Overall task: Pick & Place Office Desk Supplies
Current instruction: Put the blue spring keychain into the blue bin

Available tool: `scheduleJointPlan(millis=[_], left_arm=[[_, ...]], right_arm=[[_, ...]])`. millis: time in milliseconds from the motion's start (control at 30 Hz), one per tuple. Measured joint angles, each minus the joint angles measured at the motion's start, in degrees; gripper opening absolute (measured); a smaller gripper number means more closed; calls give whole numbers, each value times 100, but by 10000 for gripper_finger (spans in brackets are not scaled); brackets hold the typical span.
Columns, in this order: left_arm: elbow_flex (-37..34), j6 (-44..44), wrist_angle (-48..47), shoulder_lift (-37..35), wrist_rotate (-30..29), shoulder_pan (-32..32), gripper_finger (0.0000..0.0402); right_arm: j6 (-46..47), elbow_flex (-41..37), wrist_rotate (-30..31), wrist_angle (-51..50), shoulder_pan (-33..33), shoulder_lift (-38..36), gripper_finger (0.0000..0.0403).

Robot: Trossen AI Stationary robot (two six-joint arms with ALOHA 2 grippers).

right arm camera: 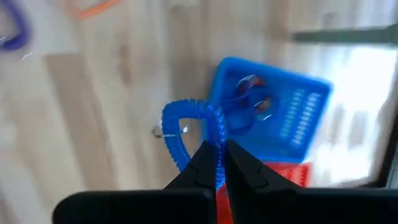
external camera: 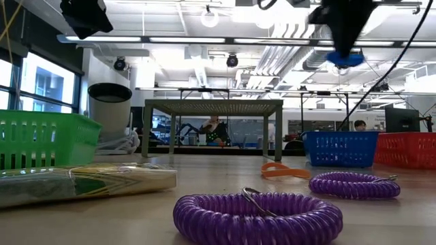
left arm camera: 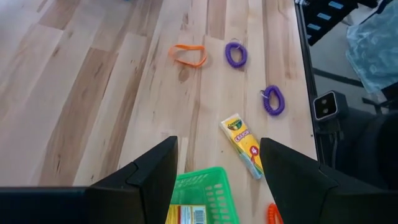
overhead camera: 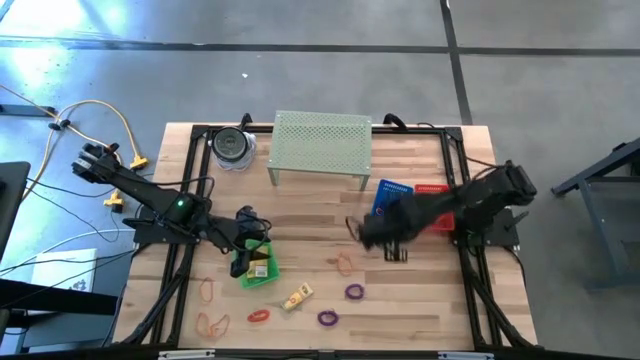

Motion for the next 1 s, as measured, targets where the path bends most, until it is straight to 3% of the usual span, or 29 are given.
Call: scheduleJointPlan(millis=[133,300,667,833,1000], left_arm=[[0,130,-1,0,-2,-72,221],[-2,174,-3,0,-26,-121,221],[-4,412,20,0,-155,-118,221],[-4,419,21,0,-254,-114,221],[-4,416,21,0,-251,-114,221]], right_arm=[[-622,-289,-11,398,-706,-86,3],[-1234,-964,-540,1008,-1387,-86,3],[-1394,-2343,-709,1826,-1978,-86,9],[-1045,-2630,-608,2135,-2226,-88,38],[-704,-2635,-425,2155,-2315,-95,97]])
